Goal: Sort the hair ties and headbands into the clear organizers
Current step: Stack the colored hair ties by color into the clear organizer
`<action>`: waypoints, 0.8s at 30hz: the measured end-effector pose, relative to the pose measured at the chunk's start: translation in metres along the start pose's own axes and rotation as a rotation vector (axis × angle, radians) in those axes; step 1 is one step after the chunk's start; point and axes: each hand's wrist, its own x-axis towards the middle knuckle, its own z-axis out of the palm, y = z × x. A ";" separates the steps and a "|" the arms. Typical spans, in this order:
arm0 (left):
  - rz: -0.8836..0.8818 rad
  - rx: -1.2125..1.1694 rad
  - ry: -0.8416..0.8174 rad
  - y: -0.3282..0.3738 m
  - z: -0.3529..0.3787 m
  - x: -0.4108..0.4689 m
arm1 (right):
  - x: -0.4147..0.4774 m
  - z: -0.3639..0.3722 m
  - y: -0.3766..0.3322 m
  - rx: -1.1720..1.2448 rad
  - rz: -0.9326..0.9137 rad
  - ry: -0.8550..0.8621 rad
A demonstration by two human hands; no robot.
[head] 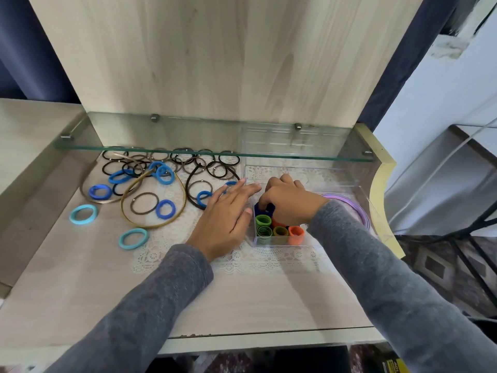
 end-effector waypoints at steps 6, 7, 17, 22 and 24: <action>-0.004 0.014 -0.009 0.002 0.000 0.000 | -0.007 -0.002 0.007 0.006 -0.019 0.099; -0.004 0.013 -0.015 0.002 -0.001 0.000 | -0.008 -0.003 0.010 0.051 -0.009 0.128; 0.054 0.122 -0.053 -0.001 0.002 0.000 | -0.011 0.015 0.025 0.117 0.196 0.285; 0.053 0.119 -0.048 -0.001 0.002 0.001 | -0.011 0.014 0.021 0.140 0.192 0.299; 0.054 0.114 -0.045 0.000 0.002 0.001 | -0.011 0.013 0.020 0.138 0.185 0.301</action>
